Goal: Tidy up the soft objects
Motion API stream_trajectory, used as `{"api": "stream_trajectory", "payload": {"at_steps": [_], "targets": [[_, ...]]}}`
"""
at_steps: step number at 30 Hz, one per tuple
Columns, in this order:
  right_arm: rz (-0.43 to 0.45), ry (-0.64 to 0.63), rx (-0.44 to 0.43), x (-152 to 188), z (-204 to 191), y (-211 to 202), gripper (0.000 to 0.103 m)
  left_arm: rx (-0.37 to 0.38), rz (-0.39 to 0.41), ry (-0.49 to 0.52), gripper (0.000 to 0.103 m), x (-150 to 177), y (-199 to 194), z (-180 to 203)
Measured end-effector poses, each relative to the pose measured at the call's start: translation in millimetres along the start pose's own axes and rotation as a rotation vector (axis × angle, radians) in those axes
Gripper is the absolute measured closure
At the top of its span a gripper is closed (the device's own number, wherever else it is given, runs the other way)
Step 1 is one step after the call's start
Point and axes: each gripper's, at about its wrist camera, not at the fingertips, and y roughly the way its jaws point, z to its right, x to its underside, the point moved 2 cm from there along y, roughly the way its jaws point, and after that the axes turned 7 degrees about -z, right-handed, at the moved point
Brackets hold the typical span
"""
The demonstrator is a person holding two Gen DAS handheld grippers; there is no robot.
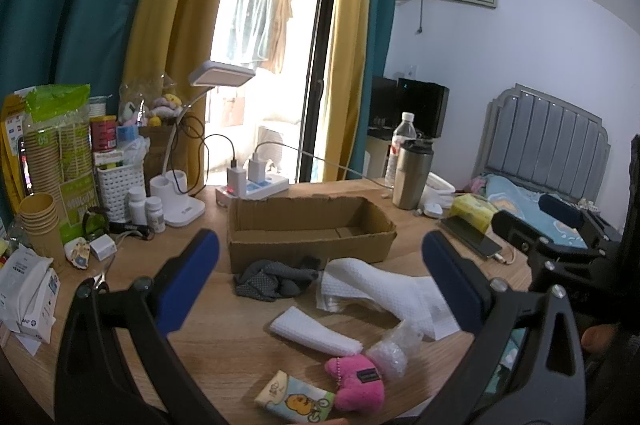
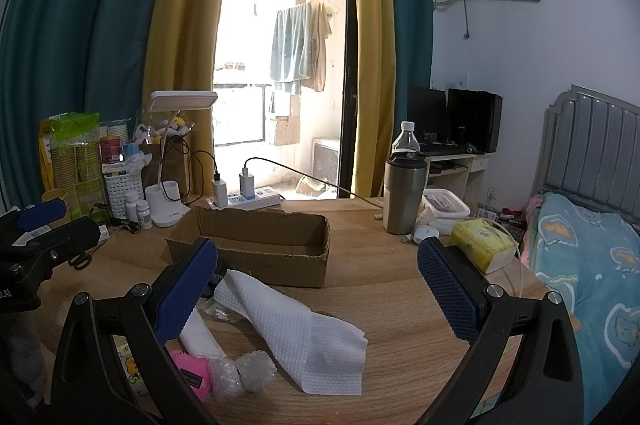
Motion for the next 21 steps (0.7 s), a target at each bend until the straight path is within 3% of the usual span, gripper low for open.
{"api": "stream_trajectory", "payload": {"at_steps": [21], "targets": [[0.000,0.002,-0.001,0.6,0.2,0.1,0.001,0.000,-0.006,-0.003,0.001,1.0,0.3,-0.5]]}}
